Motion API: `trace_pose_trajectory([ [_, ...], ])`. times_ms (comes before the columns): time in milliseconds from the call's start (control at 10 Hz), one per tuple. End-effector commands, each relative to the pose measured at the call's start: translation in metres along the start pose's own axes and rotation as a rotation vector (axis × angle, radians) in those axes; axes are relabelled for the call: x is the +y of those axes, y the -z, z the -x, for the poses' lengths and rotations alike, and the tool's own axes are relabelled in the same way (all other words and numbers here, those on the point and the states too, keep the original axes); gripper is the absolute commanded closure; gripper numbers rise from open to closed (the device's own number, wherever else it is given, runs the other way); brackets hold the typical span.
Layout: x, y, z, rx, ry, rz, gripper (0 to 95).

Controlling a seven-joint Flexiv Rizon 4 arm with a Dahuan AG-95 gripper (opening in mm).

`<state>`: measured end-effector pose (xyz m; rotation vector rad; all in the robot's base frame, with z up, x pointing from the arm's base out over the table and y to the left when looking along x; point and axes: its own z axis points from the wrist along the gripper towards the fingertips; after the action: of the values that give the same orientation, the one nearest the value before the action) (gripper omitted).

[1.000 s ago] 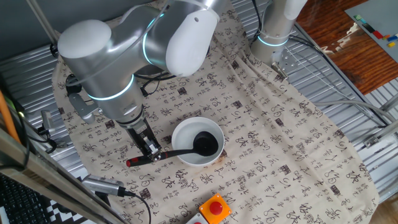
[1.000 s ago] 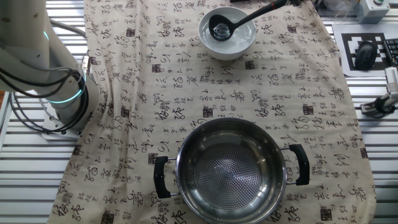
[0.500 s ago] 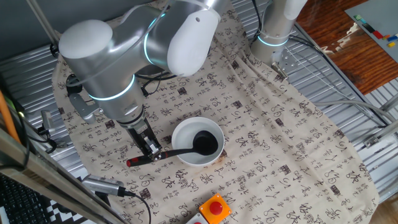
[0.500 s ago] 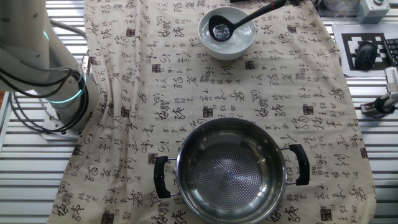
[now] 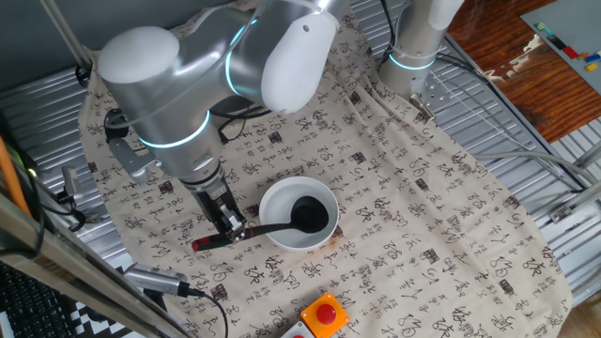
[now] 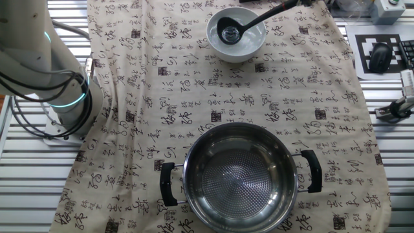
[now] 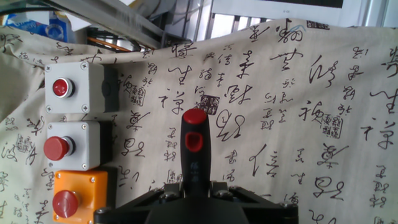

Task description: Scoop water with a large spoon from one bowl to another

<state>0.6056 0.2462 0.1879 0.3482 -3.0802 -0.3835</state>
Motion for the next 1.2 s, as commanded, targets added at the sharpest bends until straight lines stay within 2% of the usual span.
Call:
trace_pose_trajectory([
  [100, -0.0033, -0.0024, -0.0035, -0.016, 0.011, -0.002, 95.0],
  [500, -0.0126, -0.0102, -0.0006, -0.032, 0.027, 0.004, 95.0],
  [700, -0.0122, -0.0105, 0.0002, -0.028, 0.024, 0.005, 95.0],
  [1100, -0.0068, -0.0063, 0.001, 0.006, 0.007, -0.001, 95.0],
  [1200, -0.0036, -0.0035, 0.0046, 0.027, 0.001, -0.002, 95.0],
])
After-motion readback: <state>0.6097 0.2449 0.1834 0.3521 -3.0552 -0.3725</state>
